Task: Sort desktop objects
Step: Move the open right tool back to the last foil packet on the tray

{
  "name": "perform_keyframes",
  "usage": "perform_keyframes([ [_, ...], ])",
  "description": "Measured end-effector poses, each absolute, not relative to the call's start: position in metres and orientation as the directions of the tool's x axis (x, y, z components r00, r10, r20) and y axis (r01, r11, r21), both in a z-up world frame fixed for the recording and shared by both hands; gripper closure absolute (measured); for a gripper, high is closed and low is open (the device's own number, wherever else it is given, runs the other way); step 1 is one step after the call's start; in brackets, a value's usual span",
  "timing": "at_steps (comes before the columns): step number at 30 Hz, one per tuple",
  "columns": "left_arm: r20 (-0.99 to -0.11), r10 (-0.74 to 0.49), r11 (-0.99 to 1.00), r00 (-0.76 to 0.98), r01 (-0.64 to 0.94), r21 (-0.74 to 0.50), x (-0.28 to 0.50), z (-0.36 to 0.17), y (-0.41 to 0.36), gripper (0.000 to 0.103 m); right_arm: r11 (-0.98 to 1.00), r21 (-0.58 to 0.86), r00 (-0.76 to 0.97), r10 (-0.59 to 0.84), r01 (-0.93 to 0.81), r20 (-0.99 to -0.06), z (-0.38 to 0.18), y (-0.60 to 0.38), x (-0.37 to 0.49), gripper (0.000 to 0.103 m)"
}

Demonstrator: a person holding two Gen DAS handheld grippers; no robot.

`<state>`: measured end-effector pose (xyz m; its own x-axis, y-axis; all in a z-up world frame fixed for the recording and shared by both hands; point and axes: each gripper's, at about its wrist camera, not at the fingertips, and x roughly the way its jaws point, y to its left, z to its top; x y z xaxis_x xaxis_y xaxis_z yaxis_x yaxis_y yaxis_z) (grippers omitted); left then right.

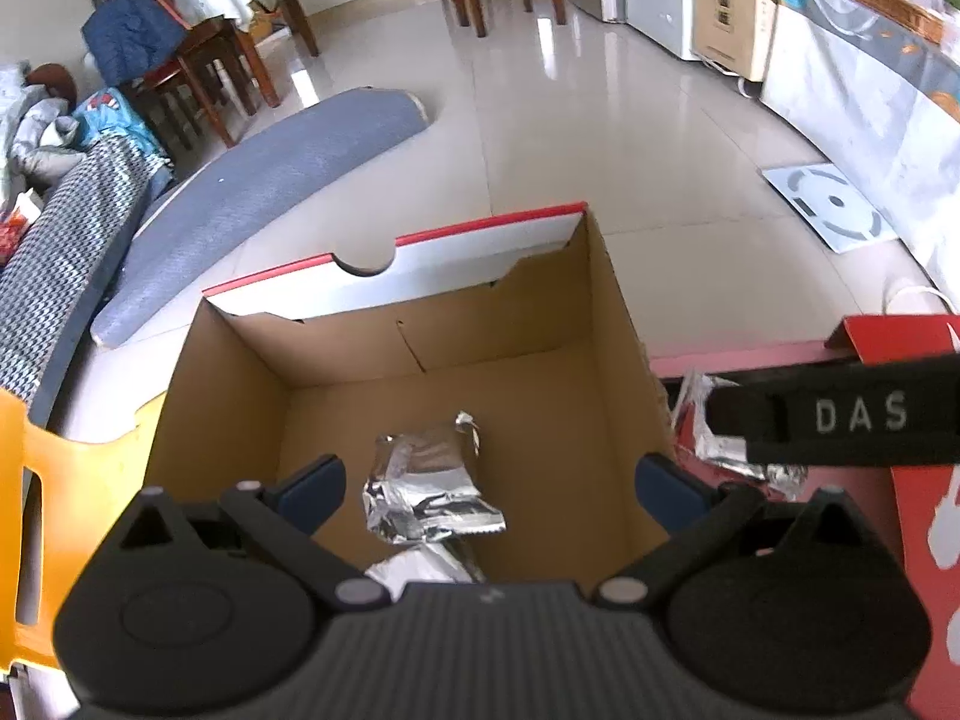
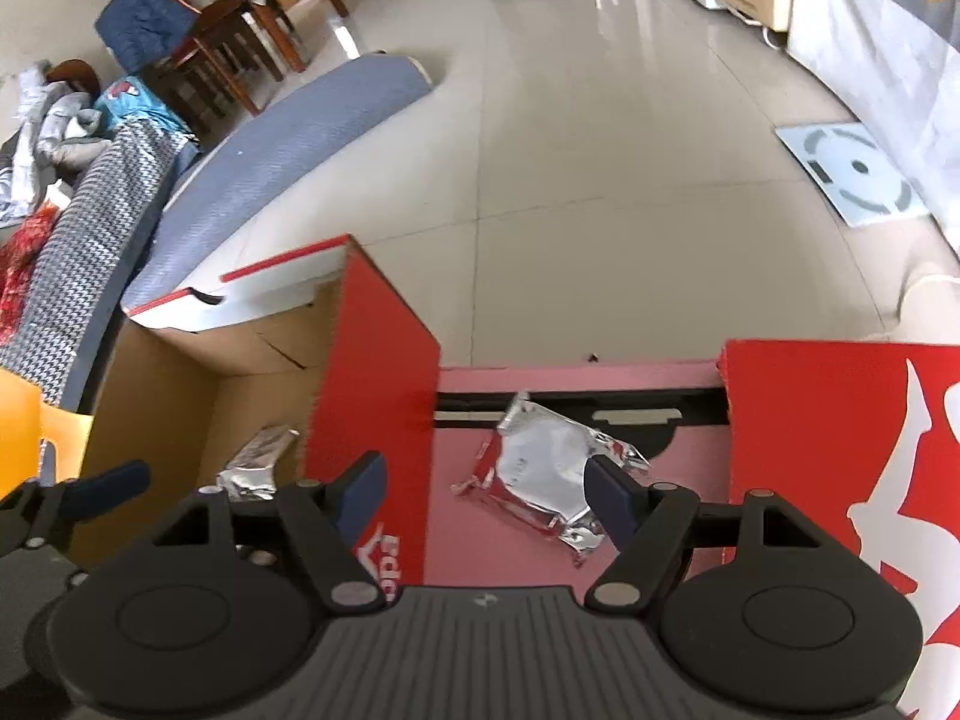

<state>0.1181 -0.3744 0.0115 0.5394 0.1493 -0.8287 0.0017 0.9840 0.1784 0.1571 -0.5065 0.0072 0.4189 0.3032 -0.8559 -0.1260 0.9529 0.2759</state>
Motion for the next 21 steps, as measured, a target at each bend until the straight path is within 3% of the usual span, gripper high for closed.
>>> perform_keyframes([
  [21,-0.83,0.13,0.984,0.543,0.035,0.177,0.114,0.015,-0.364,0.0,0.96,0.27,0.341,0.278,-0.074,-0.898,-0.027,-0.504,0.179,0.031],
])
